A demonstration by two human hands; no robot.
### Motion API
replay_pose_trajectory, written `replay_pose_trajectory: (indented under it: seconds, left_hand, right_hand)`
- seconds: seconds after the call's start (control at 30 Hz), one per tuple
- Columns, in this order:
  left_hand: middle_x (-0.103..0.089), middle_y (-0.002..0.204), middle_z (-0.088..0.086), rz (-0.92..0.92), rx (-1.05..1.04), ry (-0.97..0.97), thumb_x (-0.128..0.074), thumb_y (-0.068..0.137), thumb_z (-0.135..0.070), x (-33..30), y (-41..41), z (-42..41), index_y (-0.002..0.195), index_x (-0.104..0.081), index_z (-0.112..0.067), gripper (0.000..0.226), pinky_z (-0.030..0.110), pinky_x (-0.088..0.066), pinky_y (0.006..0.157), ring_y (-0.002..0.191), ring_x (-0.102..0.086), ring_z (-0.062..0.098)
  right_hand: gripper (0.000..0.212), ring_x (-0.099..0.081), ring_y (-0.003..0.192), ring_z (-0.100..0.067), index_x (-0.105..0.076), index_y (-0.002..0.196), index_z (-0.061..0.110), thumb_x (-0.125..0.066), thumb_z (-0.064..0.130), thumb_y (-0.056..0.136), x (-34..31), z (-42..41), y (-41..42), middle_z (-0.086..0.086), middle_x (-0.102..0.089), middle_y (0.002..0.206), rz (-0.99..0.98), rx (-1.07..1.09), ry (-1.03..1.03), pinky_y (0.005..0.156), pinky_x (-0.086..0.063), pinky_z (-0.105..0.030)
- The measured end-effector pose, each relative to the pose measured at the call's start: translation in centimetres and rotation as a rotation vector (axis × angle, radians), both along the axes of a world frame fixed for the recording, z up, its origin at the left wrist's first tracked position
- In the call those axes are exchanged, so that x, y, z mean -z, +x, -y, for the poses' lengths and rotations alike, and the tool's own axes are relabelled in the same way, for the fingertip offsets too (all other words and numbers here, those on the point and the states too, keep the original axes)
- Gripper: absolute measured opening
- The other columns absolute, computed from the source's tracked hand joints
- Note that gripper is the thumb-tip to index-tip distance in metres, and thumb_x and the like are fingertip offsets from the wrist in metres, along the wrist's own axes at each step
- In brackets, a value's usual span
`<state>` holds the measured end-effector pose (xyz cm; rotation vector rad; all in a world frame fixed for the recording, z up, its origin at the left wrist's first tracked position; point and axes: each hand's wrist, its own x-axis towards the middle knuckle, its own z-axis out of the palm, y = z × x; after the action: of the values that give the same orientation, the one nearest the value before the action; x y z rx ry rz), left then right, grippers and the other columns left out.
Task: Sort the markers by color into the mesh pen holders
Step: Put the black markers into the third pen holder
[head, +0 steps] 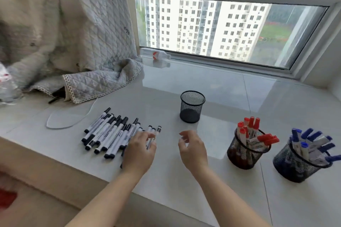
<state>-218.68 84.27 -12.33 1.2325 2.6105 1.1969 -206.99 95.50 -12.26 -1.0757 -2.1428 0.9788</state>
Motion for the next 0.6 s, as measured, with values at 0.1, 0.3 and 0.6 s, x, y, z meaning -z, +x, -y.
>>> replay_pose_trajectory:
  seconds: [0.1,0.3,0.6]
  left_hand:
    - [-0.061,0.109,0.001,-0.065,-0.103,-0.046,-0.054,0.088,-0.018,0.2,-3.7,2.1,0.102,-0.063,-0.017,0.017,0.030,-0.044,0.084,0.106,-0.052,0.019]
    - [-0.056,0.117,0.010,-0.141,-0.271,-0.206,-0.054,0.087,-0.019,0.5,-10.3,4.0,0.106,-0.062,-0.015,0.022,0.038,-0.040,0.088,0.112,-0.043,0.029]
    - [-0.036,0.135,0.018,0.004,-0.395,-0.256,-0.045,0.093,-0.032,1.3,-16.3,3.2,0.132,-0.041,-0.010,0.044,0.045,-0.036,0.096,0.122,-0.035,0.034]
  right_hand:
    - [0.024,-0.057,0.083,-0.016,-0.057,0.111,0.018,-0.051,0.018,0.088,1.0,1.2,-3.1,0.002,-0.059,0.092,0.078,-0.050,-0.106,0.073,-0.043,-0.025]
    - [0.041,-0.055,0.100,-0.022,-0.043,0.125,0.016,-0.049,0.034,0.089,1.7,2.9,-7.8,-0.003,-0.056,0.115,0.215,-0.026,-0.152,0.080,-0.041,-0.032]
    - [0.079,-0.041,0.119,-0.025,-0.021,0.142,0.016,-0.032,0.067,0.083,1.9,3.6,-10.9,-0.006,-0.032,0.134,0.585,0.084,0.067,0.088,-0.037,-0.038]
